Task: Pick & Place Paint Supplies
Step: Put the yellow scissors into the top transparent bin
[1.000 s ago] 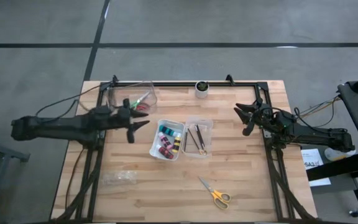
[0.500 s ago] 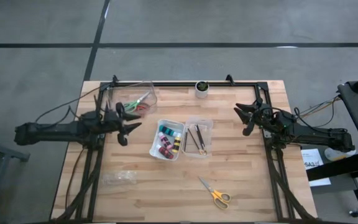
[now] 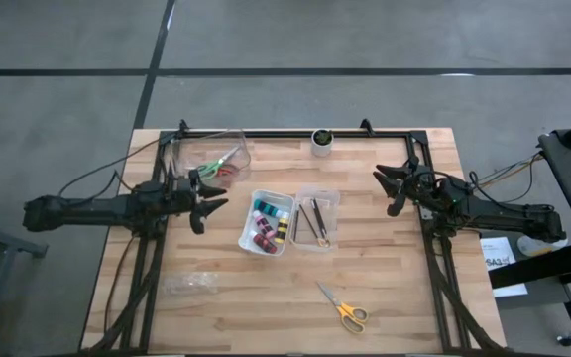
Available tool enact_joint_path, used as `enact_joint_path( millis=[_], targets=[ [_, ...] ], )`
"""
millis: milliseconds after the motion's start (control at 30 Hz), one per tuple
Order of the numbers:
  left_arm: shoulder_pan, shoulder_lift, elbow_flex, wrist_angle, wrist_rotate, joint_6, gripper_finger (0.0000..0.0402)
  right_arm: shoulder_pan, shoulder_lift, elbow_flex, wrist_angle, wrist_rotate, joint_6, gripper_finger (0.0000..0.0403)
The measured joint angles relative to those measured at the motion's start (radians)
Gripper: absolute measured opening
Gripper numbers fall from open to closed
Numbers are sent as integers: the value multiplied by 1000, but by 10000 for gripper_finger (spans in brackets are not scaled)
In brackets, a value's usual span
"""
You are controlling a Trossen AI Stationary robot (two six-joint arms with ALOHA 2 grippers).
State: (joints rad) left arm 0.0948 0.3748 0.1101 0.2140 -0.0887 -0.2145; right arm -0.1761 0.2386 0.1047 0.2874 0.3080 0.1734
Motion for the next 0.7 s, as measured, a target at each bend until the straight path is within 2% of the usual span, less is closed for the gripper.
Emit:
enact_joint_path(
  millis=[367,700],
  targets=[
    [0,0,0,7,0,-48,150,0,0,0,0,0,0,118],
    [0,1,0,-80,0,-47,150,0,0,0,0,0,0,118]
  ],
)
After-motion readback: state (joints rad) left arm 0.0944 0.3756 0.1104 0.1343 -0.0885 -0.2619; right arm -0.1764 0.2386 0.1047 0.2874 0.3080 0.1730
